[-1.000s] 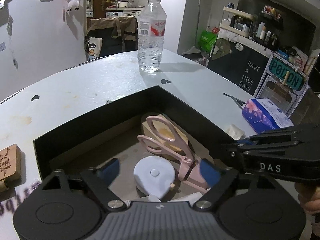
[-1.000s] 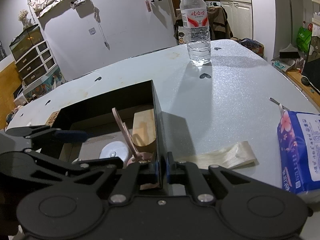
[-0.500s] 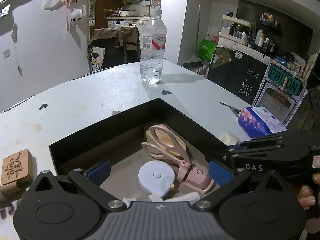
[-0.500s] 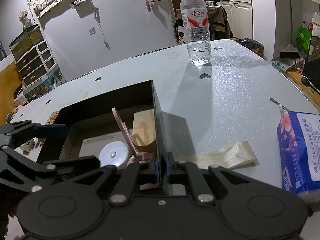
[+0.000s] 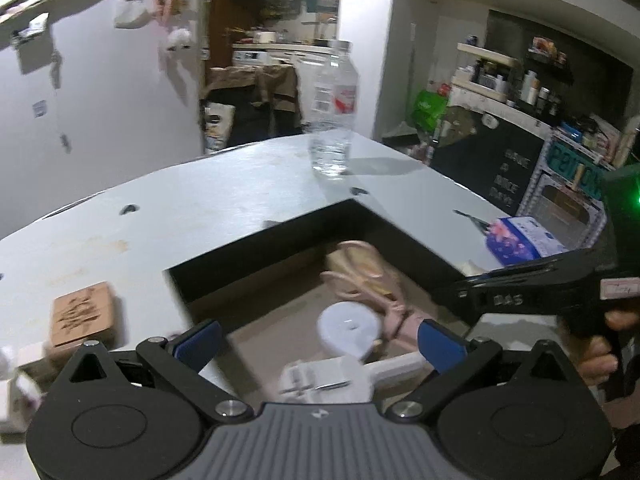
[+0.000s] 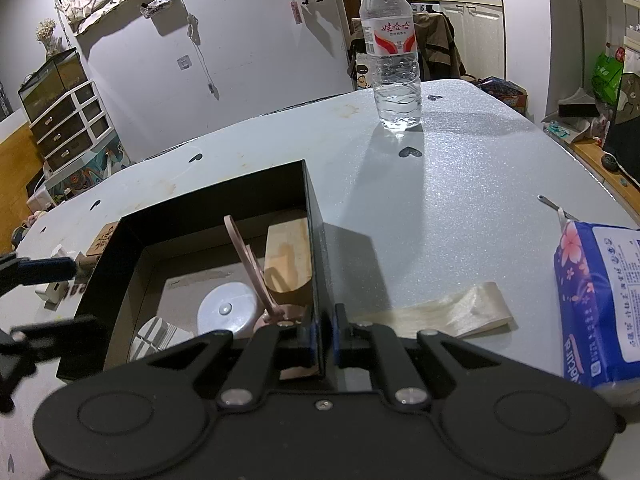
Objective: Organize rigid objects
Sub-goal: 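Move the left tool to the white plug adapter and grasp it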
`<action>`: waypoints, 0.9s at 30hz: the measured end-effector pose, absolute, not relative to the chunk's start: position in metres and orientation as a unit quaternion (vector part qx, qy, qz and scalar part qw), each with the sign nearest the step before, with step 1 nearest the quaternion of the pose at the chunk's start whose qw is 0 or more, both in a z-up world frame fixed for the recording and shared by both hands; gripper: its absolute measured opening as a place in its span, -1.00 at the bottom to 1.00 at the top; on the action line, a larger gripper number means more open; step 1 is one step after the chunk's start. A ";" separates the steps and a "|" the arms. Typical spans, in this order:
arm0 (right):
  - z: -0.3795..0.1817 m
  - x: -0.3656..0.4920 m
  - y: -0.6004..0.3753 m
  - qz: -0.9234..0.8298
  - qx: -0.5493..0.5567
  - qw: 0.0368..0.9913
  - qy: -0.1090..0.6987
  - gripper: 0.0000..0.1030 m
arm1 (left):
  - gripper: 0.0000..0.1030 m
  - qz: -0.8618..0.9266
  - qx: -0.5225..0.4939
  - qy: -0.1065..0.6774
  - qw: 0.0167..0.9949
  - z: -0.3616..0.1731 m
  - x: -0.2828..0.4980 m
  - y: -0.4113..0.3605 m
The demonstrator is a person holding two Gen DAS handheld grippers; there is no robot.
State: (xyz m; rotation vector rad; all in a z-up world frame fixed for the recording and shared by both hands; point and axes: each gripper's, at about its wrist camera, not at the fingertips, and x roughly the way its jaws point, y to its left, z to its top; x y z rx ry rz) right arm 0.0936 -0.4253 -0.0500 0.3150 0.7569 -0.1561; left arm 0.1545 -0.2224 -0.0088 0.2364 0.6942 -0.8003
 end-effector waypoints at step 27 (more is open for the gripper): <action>-0.049 0.095 -0.423 -0.081 0.143 0.914 0.372 -0.86 | 1.00 -0.179 0.031 0.295 0.938 -0.009 0.178 -0.057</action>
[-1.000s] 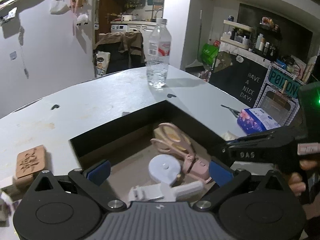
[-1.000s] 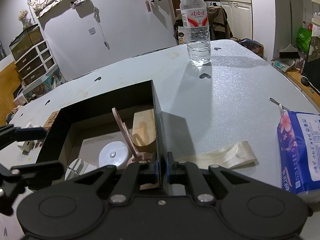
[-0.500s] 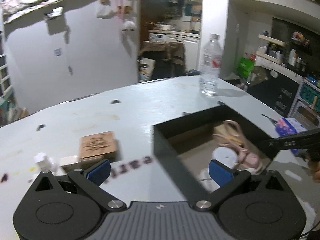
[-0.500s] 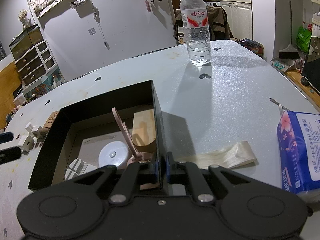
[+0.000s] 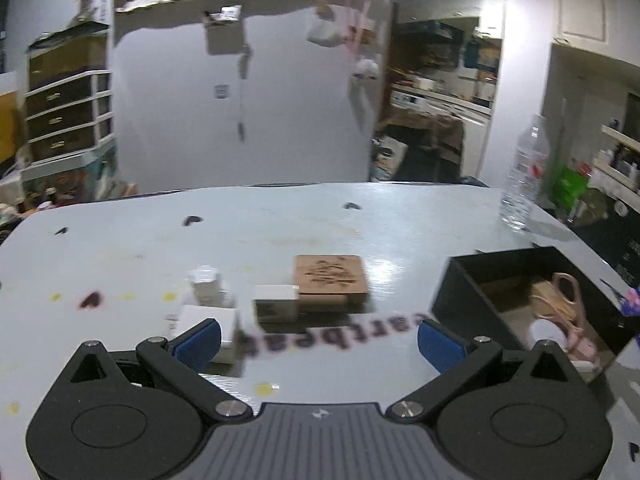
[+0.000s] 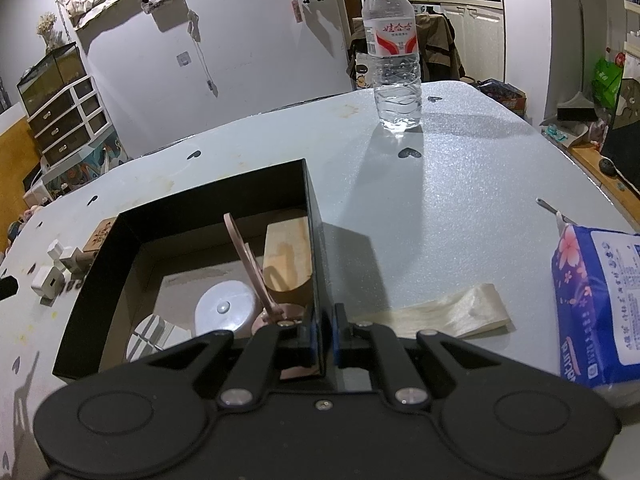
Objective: Organize rigid objects
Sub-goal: 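Move the left tool to the white plug adapter and grasp it, then carry the white plug adapter with the left tool into the box and release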
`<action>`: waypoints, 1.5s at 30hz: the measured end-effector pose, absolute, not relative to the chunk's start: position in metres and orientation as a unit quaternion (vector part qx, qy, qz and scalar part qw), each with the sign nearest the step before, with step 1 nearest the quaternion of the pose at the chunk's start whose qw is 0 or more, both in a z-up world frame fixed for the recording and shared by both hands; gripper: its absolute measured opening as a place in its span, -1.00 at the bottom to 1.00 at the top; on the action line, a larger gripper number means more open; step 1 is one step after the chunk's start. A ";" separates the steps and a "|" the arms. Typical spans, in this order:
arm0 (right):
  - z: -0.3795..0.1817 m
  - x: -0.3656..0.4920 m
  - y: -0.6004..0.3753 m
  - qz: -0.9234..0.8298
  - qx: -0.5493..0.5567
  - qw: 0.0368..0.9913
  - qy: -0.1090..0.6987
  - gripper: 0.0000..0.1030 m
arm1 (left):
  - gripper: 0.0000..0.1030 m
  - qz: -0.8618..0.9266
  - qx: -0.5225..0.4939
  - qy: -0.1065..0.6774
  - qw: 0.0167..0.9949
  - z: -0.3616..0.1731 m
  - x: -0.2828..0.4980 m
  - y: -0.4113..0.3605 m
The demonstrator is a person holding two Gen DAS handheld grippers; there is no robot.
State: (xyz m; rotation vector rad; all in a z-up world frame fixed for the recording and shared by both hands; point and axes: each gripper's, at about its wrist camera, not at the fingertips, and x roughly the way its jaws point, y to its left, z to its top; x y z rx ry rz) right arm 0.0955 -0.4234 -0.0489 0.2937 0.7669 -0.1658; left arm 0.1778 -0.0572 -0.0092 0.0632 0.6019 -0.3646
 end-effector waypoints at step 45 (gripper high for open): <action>-0.050 0.098 -0.419 -0.092 0.138 0.911 0.378 -0.86 | 0.07 -0.114 0.006 0.321 0.940 -0.073 0.256 -0.012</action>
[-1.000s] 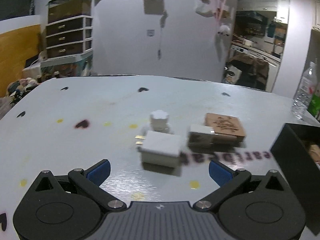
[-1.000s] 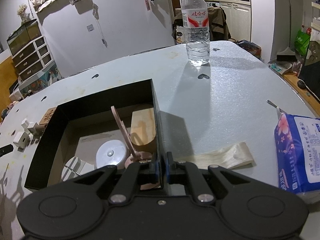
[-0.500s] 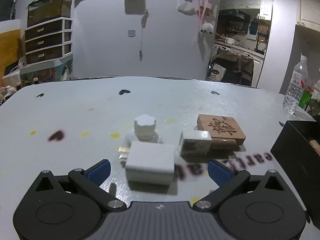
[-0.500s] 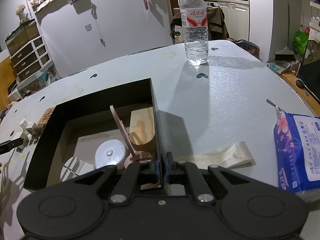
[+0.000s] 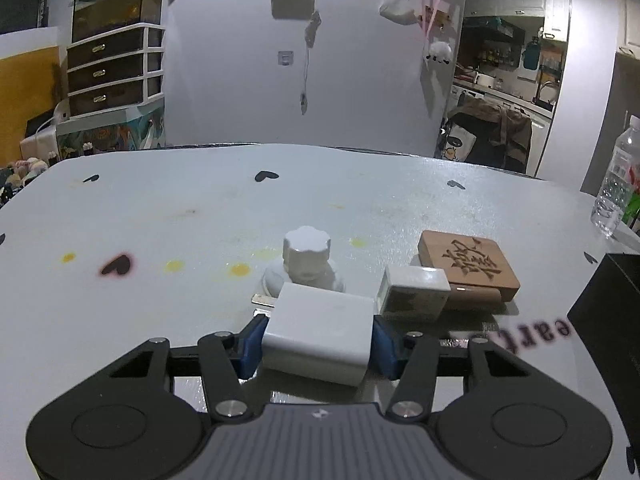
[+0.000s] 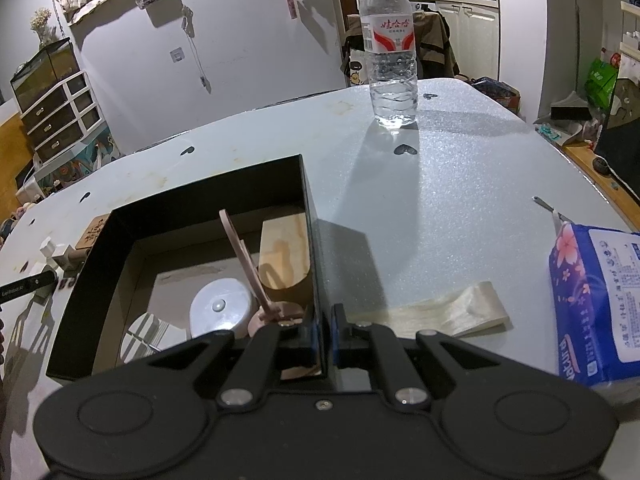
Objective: Organize rigid objects
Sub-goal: 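Carry the white plug adapter with the left tool into the box and release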
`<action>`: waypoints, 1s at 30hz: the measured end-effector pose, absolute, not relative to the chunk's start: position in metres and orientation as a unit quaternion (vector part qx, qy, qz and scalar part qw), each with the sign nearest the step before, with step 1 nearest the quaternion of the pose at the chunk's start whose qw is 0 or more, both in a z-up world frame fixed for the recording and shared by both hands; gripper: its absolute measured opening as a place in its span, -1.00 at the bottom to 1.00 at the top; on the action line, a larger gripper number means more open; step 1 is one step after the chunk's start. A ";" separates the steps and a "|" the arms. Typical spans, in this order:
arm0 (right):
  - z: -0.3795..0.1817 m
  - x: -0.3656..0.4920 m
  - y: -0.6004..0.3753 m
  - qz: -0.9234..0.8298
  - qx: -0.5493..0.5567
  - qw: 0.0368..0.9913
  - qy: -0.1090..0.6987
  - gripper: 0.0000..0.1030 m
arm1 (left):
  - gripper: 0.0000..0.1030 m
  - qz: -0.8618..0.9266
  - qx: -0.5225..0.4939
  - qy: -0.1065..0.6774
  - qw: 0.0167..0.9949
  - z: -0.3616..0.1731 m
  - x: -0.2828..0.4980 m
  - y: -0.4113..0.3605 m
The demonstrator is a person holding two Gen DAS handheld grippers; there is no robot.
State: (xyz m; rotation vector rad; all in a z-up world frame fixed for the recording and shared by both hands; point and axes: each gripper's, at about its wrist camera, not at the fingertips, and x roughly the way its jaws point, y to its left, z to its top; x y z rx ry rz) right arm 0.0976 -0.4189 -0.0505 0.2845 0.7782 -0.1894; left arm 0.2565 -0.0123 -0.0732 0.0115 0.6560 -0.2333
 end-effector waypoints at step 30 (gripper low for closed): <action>-0.051 0.097 -0.420 -0.087 0.139 0.912 0.375 -0.86 | 0.06 -0.334 -0.081 0.338 0.876 -0.002 0.195 -0.174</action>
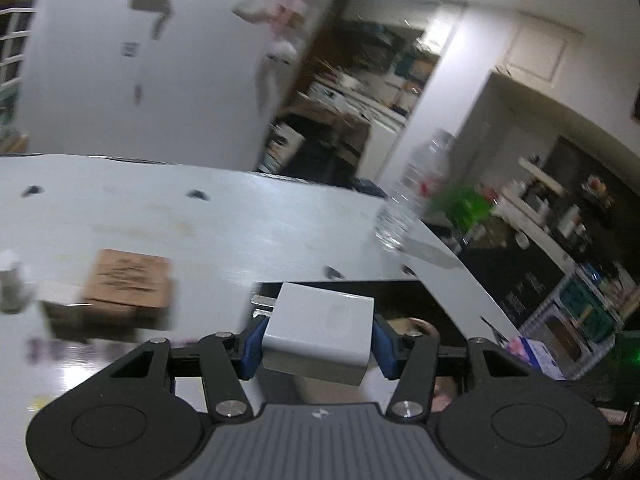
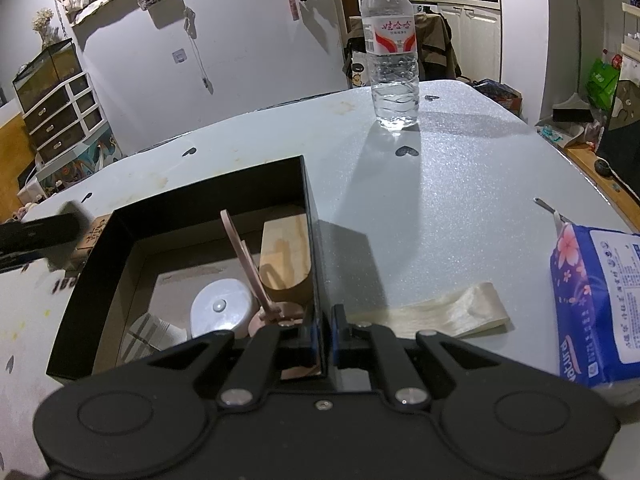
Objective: Organize rigid objects
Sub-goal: 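Carry the white plug adapter with the left tool into the box and release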
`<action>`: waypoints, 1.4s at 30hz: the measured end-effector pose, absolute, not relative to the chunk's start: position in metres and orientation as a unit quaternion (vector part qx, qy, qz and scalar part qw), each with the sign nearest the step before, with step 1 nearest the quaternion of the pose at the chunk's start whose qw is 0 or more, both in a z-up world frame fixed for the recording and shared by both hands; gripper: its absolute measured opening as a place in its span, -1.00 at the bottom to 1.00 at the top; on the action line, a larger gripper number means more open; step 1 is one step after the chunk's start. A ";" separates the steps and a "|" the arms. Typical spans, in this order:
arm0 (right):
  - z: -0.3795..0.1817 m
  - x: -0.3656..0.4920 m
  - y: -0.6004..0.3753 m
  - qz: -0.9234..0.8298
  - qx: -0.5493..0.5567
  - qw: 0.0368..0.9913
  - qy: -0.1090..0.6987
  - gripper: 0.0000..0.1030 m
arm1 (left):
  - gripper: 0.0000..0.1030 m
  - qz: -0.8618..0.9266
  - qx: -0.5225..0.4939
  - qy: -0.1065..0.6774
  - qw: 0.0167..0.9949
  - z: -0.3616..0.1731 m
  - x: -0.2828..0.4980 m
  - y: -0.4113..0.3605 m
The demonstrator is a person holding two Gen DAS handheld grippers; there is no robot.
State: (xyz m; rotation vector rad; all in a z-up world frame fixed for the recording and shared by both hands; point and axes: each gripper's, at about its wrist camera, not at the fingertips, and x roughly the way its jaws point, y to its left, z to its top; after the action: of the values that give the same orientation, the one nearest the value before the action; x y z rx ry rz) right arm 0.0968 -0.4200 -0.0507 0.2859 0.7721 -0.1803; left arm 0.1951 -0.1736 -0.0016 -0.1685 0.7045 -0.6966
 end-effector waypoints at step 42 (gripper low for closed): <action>-0.051 0.094 -0.424 -0.068 0.140 0.916 0.370 -0.84 | 0.60 -0.217 -0.095 0.451 0.861 -0.043 0.231 -0.286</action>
State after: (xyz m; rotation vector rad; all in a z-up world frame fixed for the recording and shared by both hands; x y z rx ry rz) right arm 0.0941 -0.4237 -0.0515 0.2878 0.7609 -0.1394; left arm 0.2313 -0.2861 -0.0426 -0.1983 0.9470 -0.4546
